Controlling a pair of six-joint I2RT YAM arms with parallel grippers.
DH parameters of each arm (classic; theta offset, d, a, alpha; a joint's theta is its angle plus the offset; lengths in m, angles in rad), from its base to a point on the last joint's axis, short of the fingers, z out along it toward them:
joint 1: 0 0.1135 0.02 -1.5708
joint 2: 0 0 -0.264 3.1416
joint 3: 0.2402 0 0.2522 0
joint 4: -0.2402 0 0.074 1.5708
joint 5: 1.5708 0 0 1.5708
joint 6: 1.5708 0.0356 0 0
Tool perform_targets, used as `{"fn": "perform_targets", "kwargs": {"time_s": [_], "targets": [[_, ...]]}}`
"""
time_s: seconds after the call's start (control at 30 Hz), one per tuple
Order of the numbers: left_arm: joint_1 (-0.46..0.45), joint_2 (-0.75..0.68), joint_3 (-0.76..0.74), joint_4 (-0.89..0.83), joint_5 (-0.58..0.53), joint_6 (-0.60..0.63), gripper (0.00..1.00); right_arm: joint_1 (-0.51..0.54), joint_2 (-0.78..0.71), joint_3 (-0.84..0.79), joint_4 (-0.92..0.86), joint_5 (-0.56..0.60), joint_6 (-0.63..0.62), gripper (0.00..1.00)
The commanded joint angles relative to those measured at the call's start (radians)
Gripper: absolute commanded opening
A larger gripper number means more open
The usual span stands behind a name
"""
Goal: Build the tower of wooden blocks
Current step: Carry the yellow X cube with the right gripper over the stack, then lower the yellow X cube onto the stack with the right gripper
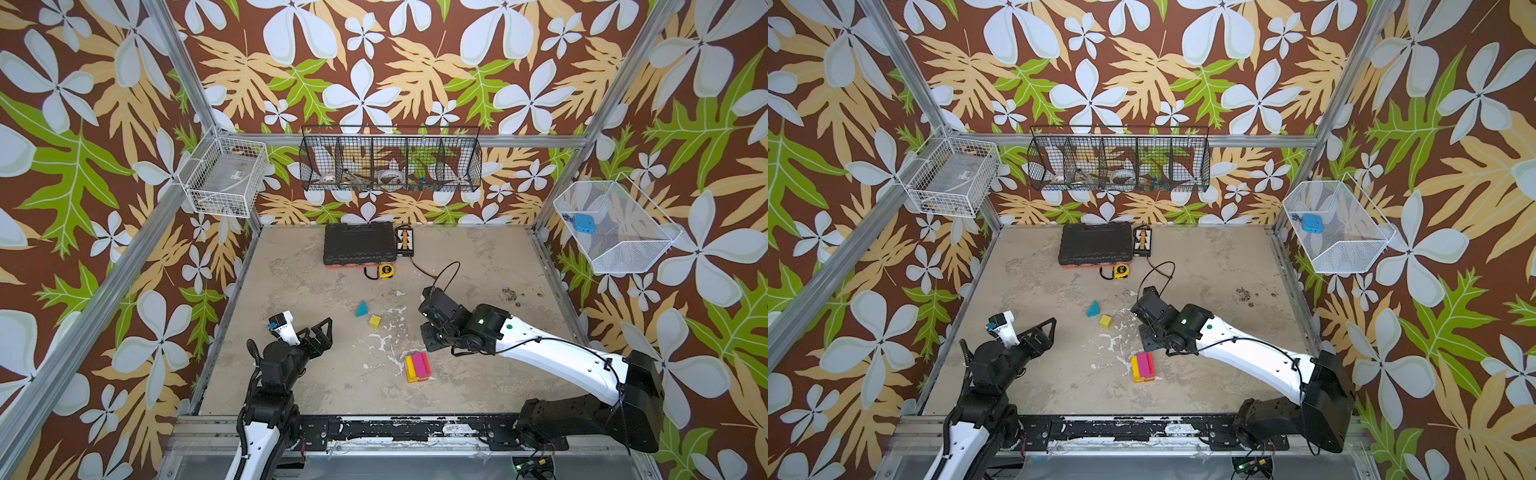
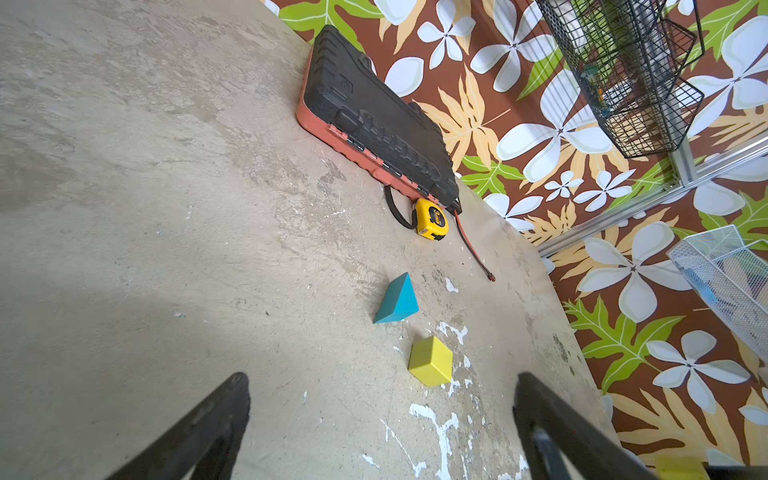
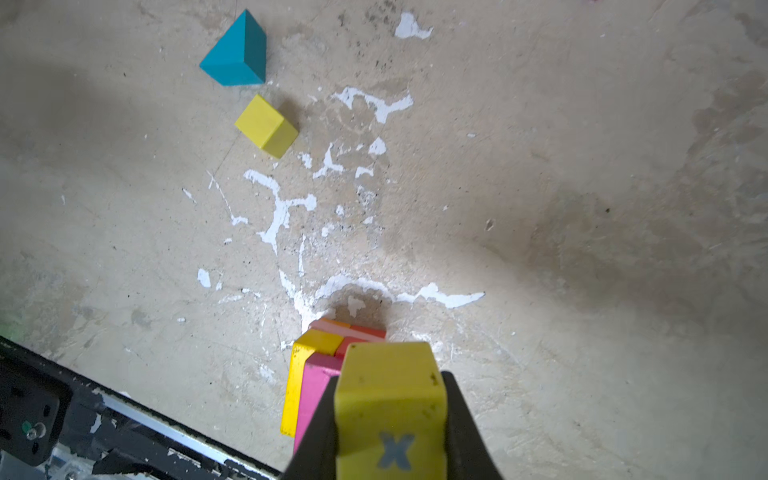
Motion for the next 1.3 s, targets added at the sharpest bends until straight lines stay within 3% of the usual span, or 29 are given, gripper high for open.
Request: {"fn": "perform_targets", "kwargs": {"time_s": [0.0, 0.5, 1.27], "targets": [[0.001, 0.001, -0.001, 0.027, 0.002, 0.005, 1.0, 0.024, -0.001, -0.013, 0.016, 0.026, 0.065, 0.02], [0.002, 0.001, -0.002, 0.027, 0.002, 0.003, 1.0, 0.19, 0.006, -0.047, -0.001, 0.072, 0.191, 0.06], [0.002, 0.0, -0.005, 0.029, 0.002, 0.0, 1.0, 0.221, 0.138, 0.016, -0.042, 0.115, 0.23, 0.16]]}}
